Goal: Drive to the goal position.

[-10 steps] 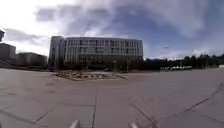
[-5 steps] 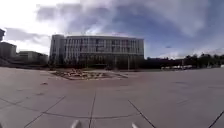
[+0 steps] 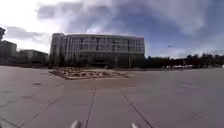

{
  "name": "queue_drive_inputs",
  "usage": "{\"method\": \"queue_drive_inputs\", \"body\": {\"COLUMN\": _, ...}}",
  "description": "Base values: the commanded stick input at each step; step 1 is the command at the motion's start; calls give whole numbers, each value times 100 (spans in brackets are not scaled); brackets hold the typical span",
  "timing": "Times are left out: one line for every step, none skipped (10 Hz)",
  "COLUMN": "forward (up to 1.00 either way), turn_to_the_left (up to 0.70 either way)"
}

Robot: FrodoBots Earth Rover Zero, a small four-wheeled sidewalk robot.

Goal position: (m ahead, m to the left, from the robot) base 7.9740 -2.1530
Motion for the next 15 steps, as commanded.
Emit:
{"method": "queue_drive_inputs", "body": {"forward": 100, "turn_to_the_left": 0}}
{"method": "queue_drive_inputs", "body": {"forward": 100, "turn_to_the_left": -12}}
{"method": "queue_drive_inputs", "body": {"forward": 100, "turn_to_the_left": -8}}
{"method": "queue_drive_inputs", "body": {"forward": 100, "turn_to_the_left": 0}}
{"method": "queue_drive_inputs", "body": {"forward": 100, "turn_to_the_left": 0}}
{"method": "queue_drive_inputs", "body": {"forward": 100, "turn_to_the_left": -15}}
{"method": "queue_drive_inputs", "body": {"forward": 100, "turn_to_the_left": -3}}
{"method": "queue_drive_inputs", "body": {"forward": 100, "turn_to_the_left": 0}}
{"method": "queue_drive_inputs", "body": {"forward": 100, "turn_to_the_left": -6}}
{"method": "queue_drive_inputs", "body": {"forward": 100, "turn_to_the_left": -13}}
{"method": "queue_drive_inputs", "body": {"forward": 100, "turn_to_the_left": 0}}
{"method": "queue_drive_inputs", "body": {"forward": 100, "turn_to_the_left": -3}}
{"method": "queue_drive_inputs", "body": {"forward": 100, "turn_to_the_left": -7}}
{"method": "queue_drive_inputs", "body": {"forward": 100, "turn_to_the_left": -3}}
{"method": "queue_drive_inputs", "body": {"forward": 100, "turn_to_the_left": 0}}
